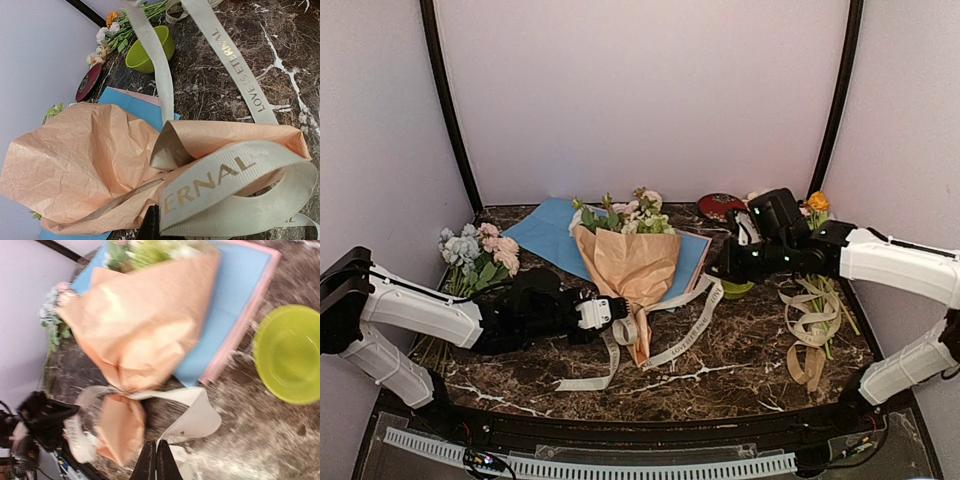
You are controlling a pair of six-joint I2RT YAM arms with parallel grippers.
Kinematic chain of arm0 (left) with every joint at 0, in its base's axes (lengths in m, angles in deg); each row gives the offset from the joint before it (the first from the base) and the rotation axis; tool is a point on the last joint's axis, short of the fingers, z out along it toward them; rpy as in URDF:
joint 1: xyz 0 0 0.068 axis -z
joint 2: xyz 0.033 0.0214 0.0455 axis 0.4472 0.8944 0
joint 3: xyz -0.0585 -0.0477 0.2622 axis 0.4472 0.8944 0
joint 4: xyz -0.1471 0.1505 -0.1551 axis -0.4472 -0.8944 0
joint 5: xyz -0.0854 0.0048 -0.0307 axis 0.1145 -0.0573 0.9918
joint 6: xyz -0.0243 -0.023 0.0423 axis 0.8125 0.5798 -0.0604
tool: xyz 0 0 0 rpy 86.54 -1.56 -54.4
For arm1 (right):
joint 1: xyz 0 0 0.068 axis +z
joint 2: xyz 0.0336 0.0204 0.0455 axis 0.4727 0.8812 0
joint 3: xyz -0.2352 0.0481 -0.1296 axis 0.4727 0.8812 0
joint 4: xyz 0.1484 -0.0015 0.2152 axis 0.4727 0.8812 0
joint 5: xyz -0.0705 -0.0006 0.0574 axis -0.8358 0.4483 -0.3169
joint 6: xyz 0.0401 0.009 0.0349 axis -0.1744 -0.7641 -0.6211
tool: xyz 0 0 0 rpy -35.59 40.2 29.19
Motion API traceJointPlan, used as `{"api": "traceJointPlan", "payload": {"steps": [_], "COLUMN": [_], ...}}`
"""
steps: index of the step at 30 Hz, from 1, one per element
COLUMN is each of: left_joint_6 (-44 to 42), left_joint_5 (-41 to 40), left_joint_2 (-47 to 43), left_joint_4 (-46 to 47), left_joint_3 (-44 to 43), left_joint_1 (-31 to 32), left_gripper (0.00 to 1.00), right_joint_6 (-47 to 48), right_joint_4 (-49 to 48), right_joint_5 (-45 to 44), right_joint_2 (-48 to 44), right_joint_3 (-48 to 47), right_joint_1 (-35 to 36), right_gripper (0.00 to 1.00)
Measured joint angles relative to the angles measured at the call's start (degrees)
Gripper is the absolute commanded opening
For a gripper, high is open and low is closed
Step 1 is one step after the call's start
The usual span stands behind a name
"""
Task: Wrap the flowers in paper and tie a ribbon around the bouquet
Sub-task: Cross the half-tied ribbon over the folded bouquet.
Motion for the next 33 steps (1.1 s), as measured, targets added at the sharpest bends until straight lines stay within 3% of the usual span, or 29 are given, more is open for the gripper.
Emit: {"api": "traceJointPlan", "payload": {"steps": [10,14,23,24,25,28,33], "left_joint_6": [8.61,12.37,19.82,20.35,20.83,21.81,22.86], "left_joint_5": [1.55,1.81,3.74,3.96,4.17,4.66,4.98], "left_joint_2": [-1.62,-2.73,-3.10,-3.10,-3.10,-3.10,-3.10], "left_joint_4": [5.01,8.02,13.81,14.12,14.38,15.63,16.72], "left_joint_3": [4.48,6.88,11.15,11.32,11.32,11.32,11.34], "left_joint_1": [0.00,0.00,0.00,0.00,0.00,0.00,0.00], "left_gripper": [0.00,0.00,0.00,0.00,0.00,0.00,0.00], "right_joint_6": [8.04,9.44,7.04,6.60,6.19,5.11,5.97], "right_joint_4": [-0.02,0.94,-0.02,-0.07,-0.28,0.24,4.96], "right_joint_5": [5.90,9.62,14.67,14.93,15.08,14.80,10.43], "right_joint_2": [27.21,38.80,49.46,50.34,51.49,54.95,56.19], "right_joint_3": [-44.57,-57.48,-67.12,-68.54,-70.20,-75.19,-76.00], "right_joint_1": [12.68,15.87,18.93,19.15,19.26,19.71,20.11], "right_gripper": [0.00,0.00,0.00,0.03,0.13,0.50,0.83]}}
